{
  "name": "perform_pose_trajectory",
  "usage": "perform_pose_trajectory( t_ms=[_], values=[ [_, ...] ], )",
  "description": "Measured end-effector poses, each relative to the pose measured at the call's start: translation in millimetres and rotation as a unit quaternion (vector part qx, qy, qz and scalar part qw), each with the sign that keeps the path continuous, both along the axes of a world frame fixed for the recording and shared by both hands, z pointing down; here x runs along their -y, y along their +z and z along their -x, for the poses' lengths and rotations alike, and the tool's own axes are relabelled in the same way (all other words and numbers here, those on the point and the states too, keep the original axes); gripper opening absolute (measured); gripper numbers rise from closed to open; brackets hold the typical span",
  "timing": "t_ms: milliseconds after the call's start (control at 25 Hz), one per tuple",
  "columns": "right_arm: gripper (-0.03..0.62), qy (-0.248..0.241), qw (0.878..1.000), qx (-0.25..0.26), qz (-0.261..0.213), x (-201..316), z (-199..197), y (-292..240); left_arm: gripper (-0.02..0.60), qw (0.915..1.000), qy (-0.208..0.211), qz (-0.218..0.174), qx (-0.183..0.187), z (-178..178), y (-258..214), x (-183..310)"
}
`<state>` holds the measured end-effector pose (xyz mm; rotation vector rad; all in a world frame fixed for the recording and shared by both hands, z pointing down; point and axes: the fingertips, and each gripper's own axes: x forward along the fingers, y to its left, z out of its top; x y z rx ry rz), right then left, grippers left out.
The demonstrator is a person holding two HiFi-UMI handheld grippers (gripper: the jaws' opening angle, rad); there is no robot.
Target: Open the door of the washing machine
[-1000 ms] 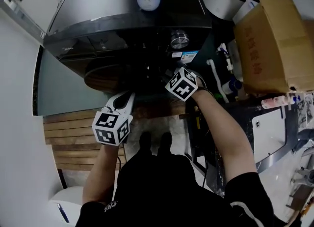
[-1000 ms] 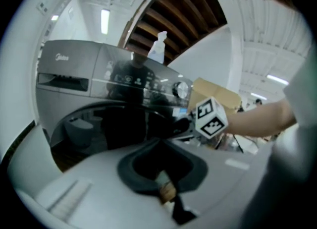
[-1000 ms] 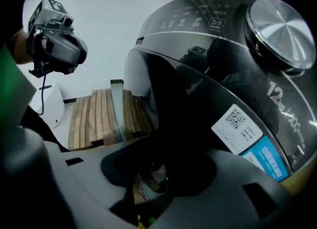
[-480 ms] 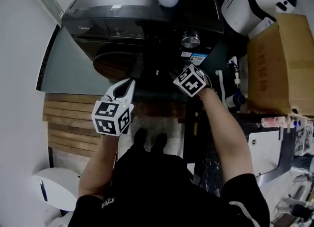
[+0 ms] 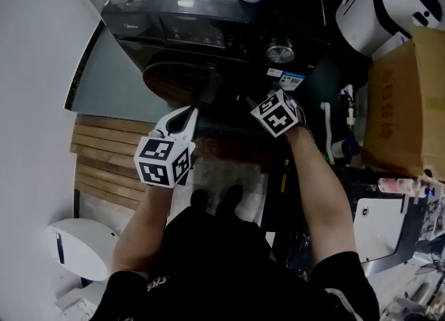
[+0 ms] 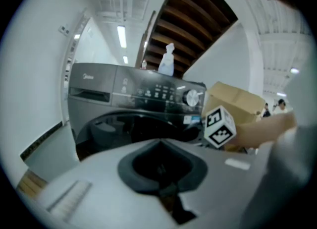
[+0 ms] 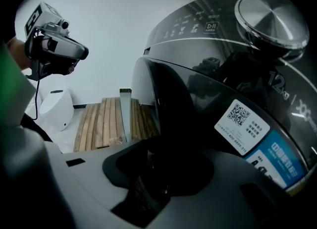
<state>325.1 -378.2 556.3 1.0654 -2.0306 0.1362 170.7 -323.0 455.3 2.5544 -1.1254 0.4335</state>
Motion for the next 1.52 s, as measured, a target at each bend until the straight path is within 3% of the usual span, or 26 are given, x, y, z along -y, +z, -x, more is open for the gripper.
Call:
perform_pose_trajectory(
  t_ms=[160, 280, 400, 640, 760, 1240, 1520],
  values=[
    [0.128, 0.003, 1.000, 0.021, 0.003, -15, 8, 0, 0.009, 1.0000, -0.001, 0.001, -0.003, -1, -3, 0],
    [0.107, -0.015, 0.997, 0.072, -0.014, -60, 35, 1, 0.009, 1.0000, 0.002, -0.001, 0.006, 7, -3, -3],
    [0.109, 0.026, 0.993, 0.103, -0.040, -87, 54, 1, 0.009, 0.9999, 0.002, 0.002, 0.017, 23, 1, -12],
    [0.099, 0.083, 0.989, 0.118, -0.034, -116, 80, -2, 0.021, 0.9999, 0.010, 0.012, -0.003, 55, 8, -34],
    [0.089, 0.088, 0.987, 0.133, -0.025, -133, 101, -3, 0.077, 0.9996, 0.014, 0.018, -0.013, 64, 10, -42],
    [0.081, 0.048, 0.984, 0.172, 0.022, -197, 203, -4, 0.199, 0.9986, 0.028, 0.022, -0.038, 98, 6, -80],
    [0.107, 0.010, 0.982, 0.187, 0.030, -227, 281, -6, 0.221, 0.9985, 0.012, 0.038, -0.038, 138, 21, -100]
  ],
)
